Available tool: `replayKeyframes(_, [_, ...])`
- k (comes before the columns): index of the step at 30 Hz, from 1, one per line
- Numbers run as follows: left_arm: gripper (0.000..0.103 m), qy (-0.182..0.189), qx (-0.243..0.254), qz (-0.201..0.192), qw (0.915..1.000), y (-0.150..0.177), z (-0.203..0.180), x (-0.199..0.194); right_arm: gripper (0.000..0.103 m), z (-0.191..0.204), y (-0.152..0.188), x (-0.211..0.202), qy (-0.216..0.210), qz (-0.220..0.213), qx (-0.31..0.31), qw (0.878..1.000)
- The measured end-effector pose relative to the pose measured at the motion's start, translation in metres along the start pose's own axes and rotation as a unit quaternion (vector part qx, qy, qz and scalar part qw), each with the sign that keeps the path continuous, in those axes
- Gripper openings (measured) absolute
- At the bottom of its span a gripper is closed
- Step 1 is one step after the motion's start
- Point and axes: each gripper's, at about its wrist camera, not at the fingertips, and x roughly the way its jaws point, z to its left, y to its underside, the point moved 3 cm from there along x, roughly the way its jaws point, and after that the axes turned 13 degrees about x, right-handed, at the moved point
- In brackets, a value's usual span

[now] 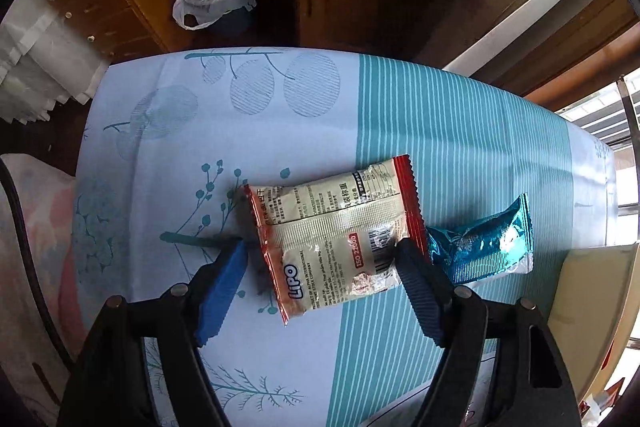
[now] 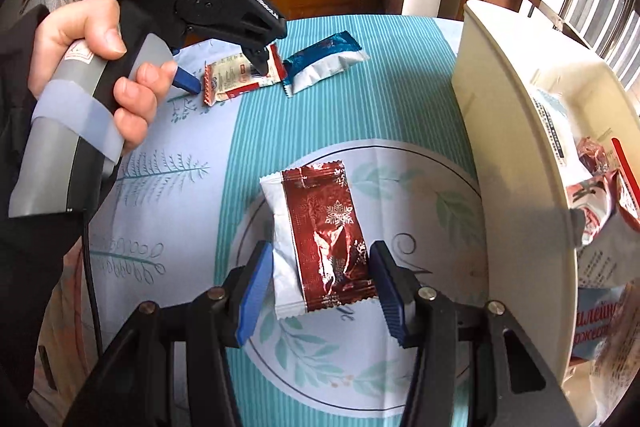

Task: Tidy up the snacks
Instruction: 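Grasp the dark red packet with right tool while left tool grasps the white Lipo packet, then carry both packets over the white tray and open both tools to drop them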

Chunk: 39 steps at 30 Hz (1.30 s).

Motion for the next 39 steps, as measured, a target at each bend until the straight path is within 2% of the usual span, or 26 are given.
replayKeyframes(9, [0.076,-0.032,0.021,-0.021,0.9991,-0.002,-0.009,0.002,0.051,-0.013,-0.010,0.007,0.000,0.004,0.002,1.000])
replayKeyframes(13, [0.062,-0.035,0.030,-0.035,0.9983,-0.002,-0.018,-0.002,0.051,-0.017,-0.011,0.006,0.004,0.004,0.002,1.000])
replayKeyframes(18, [0.055,-0.030,0.030,-0.038,0.9984,0.000,-0.019,-0.006,0.051,-0.020,-0.010,0.001,0.011,0.002,0.010,1.000])
replayKeyframes(25, [0.048,-0.019,0.032,-0.020,0.9991,0.015,-0.011,-0.011,0.051,-0.016,-0.011,-0.013,0.013,-0.011,0.011,1.000])
replayKeyframes(28, [0.048,-0.014,0.031,0.000,0.9994,0.028,-0.007,-0.015,0.051,-0.013,-0.009,-0.023,0.015,-0.021,0.012,1.000])
replayKeyframes(30, [0.048,-0.005,0.028,0.002,0.9996,0.038,-0.004,-0.022,0.051,-0.010,-0.008,-0.030,0.016,-0.028,0.012,0.999])
replayKeyframes(34, [0.048,-0.008,0.048,-0.016,0.9987,0.055,-0.005,-0.050,0.051,-0.005,-0.003,-0.047,0.018,-0.050,0.010,0.999])
replayKeyframes(39, [0.048,0.008,0.073,-0.042,0.9964,0.082,-0.012,-0.096,0.051,0.000,0.003,-0.073,0.028,-0.085,0.010,0.996])
